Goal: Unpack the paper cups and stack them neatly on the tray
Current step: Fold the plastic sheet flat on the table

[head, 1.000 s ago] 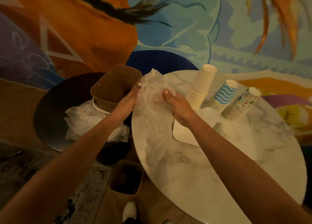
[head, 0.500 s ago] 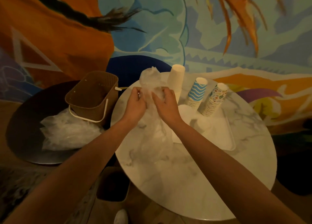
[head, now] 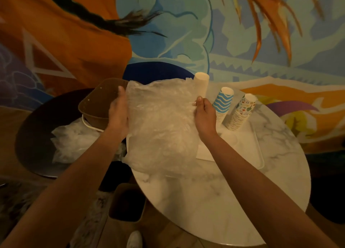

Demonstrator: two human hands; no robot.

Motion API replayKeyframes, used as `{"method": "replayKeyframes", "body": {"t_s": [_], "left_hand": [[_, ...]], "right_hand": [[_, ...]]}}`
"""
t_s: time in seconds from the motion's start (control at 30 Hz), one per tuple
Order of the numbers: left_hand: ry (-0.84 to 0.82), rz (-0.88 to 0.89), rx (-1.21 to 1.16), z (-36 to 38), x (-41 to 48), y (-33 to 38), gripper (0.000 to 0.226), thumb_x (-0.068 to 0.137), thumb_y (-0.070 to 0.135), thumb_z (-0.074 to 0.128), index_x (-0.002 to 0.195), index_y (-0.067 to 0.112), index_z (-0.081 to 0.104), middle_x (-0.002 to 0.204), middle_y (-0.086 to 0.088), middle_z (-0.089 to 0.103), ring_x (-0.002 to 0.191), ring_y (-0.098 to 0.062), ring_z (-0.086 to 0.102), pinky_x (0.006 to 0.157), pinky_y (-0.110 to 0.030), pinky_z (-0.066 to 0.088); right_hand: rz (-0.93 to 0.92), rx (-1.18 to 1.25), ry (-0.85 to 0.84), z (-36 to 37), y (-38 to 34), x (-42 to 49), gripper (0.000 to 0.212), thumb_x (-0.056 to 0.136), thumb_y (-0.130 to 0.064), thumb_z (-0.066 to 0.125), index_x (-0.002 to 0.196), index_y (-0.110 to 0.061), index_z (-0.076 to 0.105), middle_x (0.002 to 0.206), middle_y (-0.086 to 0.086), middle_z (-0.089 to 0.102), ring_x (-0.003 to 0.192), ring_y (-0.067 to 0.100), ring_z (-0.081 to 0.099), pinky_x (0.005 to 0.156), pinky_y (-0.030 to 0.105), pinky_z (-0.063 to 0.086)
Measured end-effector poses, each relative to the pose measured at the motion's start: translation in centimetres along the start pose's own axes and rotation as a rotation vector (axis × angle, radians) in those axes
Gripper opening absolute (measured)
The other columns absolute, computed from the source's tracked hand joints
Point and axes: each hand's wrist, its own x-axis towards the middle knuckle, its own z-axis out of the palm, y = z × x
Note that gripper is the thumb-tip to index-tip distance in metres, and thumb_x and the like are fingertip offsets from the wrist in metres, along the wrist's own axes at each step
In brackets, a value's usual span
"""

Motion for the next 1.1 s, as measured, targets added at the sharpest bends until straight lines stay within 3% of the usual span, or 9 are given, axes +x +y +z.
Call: {"method": "replayKeyframes", "body": {"t_s": [0.1, 0.33, 0.43, 0.5, 0.63, 0.73, 0.8, 0.93, 1.1], "left_hand": [[-0.185, -0.091, 0.150, 0.3, -1.5, -1.9, 0.052, 0.086, 0.066, 0.045, 0.109, 0.022, 0.058, 0.106, 0.003, 0.063, 0.095, -0.015, 0.060, 0.082, -0.033, 0.051], [0.174, 0.015, 0.069, -0.8, -0.5, -0.5, 0.041, 0.096, 0.048, 0.042, 0.103, 0.013, 0.064, 0.103, -0.005, 0.066, 0.094, -0.020, 0.062, 0.085, -0.036, 0.051], [-0.007, -0.154, -0.119, -1.3, -0.5, -0.2, 0.071, 0.082, 0.070, 0.046, 0.126, 0.016, 0.056, 0.116, -0.003, 0.064, 0.095, -0.017, 0.063, 0.087, -0.036, 0.051], [-0.170, -0.196, 0.098, -1.3, -1.4, -1.0, 0.082, 0.069, 0.076, 0.055, 0.131, 0.022, 0.051, 0.121, -0.005, 0.063, 0.098, -0.018, 0.063, 0.089, -0.039, 0.052], [-0.155, 0.093, 0.288, -0.4, -2.3, -3.5, 0.063, 0.087, 0.022, 0.066, 0.138, 0.016, 0.030, 0.116, -0.002, 0.059, 0.078, -0.002, 0.061, 0.063, -0.019, 0.052], [-0.095, 0.248, 0.262, -0.4, -2.1, -3.6, 0.065, 0.093, 0.018, 0.057, 0.143, 0.020, 0.015, 0.110, 0.007, 0.053, 0.072, 0.005, 0.061, 0.054, -0.011, 0.048], [-0.065, 0.286, 0.272, -1.0, -1.9, -3.6, 0.065, 0.094, 0.021, 0.055, 0.145, 0.026, 0.014, 0.096, 0.006, 0.060, 0.065, -0.002, 0.061, 0.054, -0.020, 0.050], [-0.089, 0.378, 0.344, -2.7, -1.2, -3.9, 0.044, 0.097, 0.021, 0.050, 0.136, 0.034, 0.035, 0.079, -0.001, 0.062, 0.059, -0.010, 0.055, 0.046, -0.022, 0.045], [-0.267, 0.300, 0.330, -2.4, -1.1, -3.6, 0.025, 0.096, 0.017, 0.051, 0.106, 0.036, 0.065, 0.106, -0.001, 0.063, 0.087, -0.013, 0.058, 0.077, -0.025, 0.050]], "right_hand": [[-0.023, 0.005, -0.049, 0.5, 0.0, -0.5, 0.015, 0.099, -0.025, 0.044, 0.091, -0.015, 0.052, 0.071, -0.007, 0.050, 0.061, 0.003, 0.045, 0.052, 0.006, 0.036], [0.049, 0.070, -0.002, -0.8, 0.6, 0.1, 0.010, 0.095, -0.022, 0.053, 0.087, -0.017, 0.050, 0.074, -0.004, 0.056, 0.064, 0.007, 0.047, 0.051, 0.009, 0.039], [0.067, 0.081, 0.081, -0.6, 1.2, 0.0, 0.014, 0.096, -0.024, 0.051, 0.082, -0.022, 0.048, 0.074, -0.002, 0.056, 0.068, 0.011, 0.049, 0.062, 0.019, 0.044], [0.068, 0.077, 0.109, -0.4, 1.3, -0.1, 0.014, 0.096, -0.027, 0.051, 0.083, -0.023, 0.048, 0.076, 0.003, 0.055, 0.069, 0.012, 0.050, 0.069, 0.030, 0.044], [0.266, 0.167, -0.038, -0.3, 0.8, -0.2, 0.039, 0.090, -0.044, 0.055, 0.116, -0.020, 0.038, 0.081, -0.001, 0.063, 0.066, 0.009, 0.061, 0.061, 0.027, 0.051], [0.426, 0.108, -0.238, -0.1, 1.4, -0.9, 0.065, 0.083, -0.036, 0.069, 0.133, -0.020, 0.030, 0.077, 0.002, 0.065, 0.050, 0.005, 0.057, 0.046, 0.019, 0.044], [0.406, 0.088, -0.160, -0.3, 2.1, -0.7, 0.057, 0.086, -0.023, 0.068, 0.134, -0.018, 0.038, 0.069, 0.001, 0.057, 0.045, 0.004, 0.046, 0.038, 0.015, 0.036], [0.283, 0.042, -0.064, -1.2, 2.5, 0.3, 0.045, 0.091, -0.023, 0.059, 0.134, -0.026, 0.043, 0.085, 0.003, 0.056, 0.043, 0.000, 0.047, 0.039, 0.017, 0.038], [0.080, -0.038, -0.264, -2.0, 1.6, -0.1, 0.043, 0.089, -0.028, 0.063, 0.128, -0.032, 0.046, 0.081, -0.006, 0.057, 0.064, 0.005, 0.054, 0.053, 0.020, 0.045]]}}
